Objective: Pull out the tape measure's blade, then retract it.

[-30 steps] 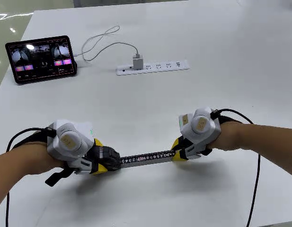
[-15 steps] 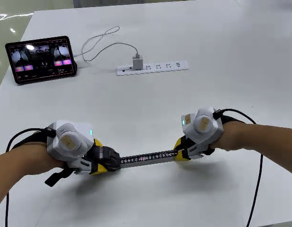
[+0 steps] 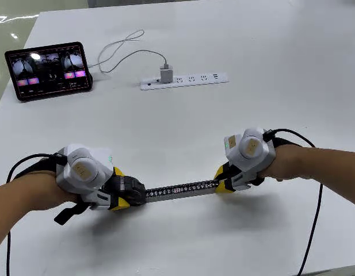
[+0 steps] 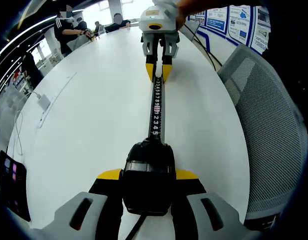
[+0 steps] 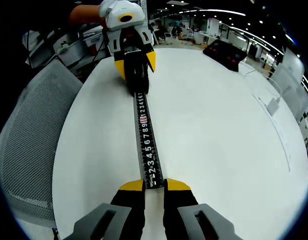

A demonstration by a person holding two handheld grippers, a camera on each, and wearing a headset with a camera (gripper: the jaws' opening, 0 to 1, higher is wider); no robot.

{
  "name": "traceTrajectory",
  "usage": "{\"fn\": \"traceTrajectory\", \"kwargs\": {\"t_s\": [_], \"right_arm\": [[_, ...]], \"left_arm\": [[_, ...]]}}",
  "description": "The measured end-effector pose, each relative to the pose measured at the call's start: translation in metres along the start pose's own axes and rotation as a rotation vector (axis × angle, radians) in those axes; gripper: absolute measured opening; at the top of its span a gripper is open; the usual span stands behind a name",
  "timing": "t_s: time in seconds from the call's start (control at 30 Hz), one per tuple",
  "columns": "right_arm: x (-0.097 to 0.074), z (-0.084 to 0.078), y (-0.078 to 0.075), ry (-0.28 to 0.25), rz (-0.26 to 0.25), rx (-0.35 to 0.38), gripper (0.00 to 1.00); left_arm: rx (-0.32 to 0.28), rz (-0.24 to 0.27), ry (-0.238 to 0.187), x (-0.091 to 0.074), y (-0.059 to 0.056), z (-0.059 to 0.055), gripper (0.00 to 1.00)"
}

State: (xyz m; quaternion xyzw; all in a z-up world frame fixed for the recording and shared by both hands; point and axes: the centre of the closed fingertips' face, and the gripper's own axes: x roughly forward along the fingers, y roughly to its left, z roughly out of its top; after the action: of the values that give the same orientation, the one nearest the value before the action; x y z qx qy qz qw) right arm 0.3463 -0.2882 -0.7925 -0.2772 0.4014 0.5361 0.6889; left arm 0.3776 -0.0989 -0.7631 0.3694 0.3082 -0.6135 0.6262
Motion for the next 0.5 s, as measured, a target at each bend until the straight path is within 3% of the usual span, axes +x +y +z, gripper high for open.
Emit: {"fn": "traceTrajectory", "kwargs": {"t_s": [0.5], "right_arm": [[-0.0046, -0.0061, -0.0008, 0.002, -0.004, 0.006, 0.09]], "left_arm": [[0.001, 0.001, -0.001, -0.0009, -0.0024, 0.0010, 0.32]]}}
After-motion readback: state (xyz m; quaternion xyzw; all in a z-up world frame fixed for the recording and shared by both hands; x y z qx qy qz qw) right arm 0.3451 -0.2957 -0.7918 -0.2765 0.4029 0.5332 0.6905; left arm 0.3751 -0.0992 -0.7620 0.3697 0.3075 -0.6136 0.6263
